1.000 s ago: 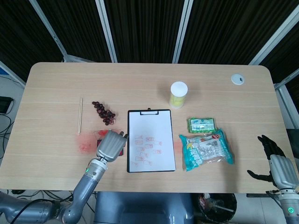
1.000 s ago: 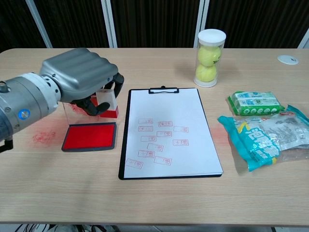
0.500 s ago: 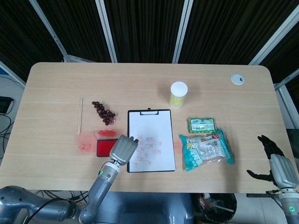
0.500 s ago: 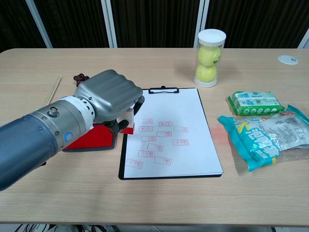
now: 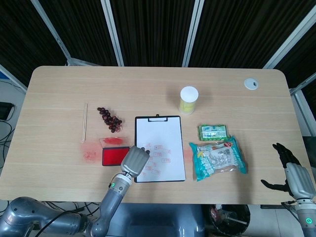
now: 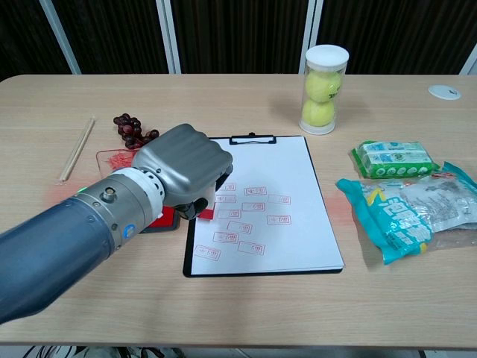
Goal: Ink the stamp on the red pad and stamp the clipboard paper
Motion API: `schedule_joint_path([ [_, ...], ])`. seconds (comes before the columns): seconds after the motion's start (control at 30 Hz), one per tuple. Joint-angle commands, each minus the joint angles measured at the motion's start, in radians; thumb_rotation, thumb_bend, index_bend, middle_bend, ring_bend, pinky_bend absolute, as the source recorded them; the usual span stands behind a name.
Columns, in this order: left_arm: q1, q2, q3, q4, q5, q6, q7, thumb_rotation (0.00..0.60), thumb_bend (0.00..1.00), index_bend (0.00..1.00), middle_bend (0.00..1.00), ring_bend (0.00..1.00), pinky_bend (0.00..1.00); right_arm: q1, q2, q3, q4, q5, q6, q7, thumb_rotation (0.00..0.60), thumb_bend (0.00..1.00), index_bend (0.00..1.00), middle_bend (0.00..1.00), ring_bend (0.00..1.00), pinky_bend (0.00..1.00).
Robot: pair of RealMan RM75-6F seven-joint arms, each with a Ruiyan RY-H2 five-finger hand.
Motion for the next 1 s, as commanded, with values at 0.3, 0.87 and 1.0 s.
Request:
schedule_joint_path([
  [0.3, -0.014, -0.071, -0.017, 0.041, -0.033, 0.042, 0.038, 0.6, 0.49, 0.77, 0.84, 1.0, 1.0, 0.001, 0.002, 0.0, 0.0, 0.001, -0.003, 0.006, 0.6, 0.17, 0.0, 0.0, 0.0, 0.13],
  [0.87, -0.023, -0.109, -0.01, 0.081, -0.027, 0.041, 0.033, 0.6, 0.49, 0.77, 0.84, 1.0, 1.0, 0.001, 0.003, 0.0, 0.0, 0.0, -0.004, 0.014, 0.6, 0.17, 0.0, 0.0, 0.0, 0.13],
  [1.0, -0.021, -0.121, -0.006, 0.099, -0.028, 0.036, 0.025, 0.6, 0.49, 0.77, 0.84, 1.0, 1.0, 0.002, 0.004, 0.001, 0.001, 0.002, -0.005, 0.015, 0.6, 0.17, 0.0, 0.0, 0.0, 0.13],
])
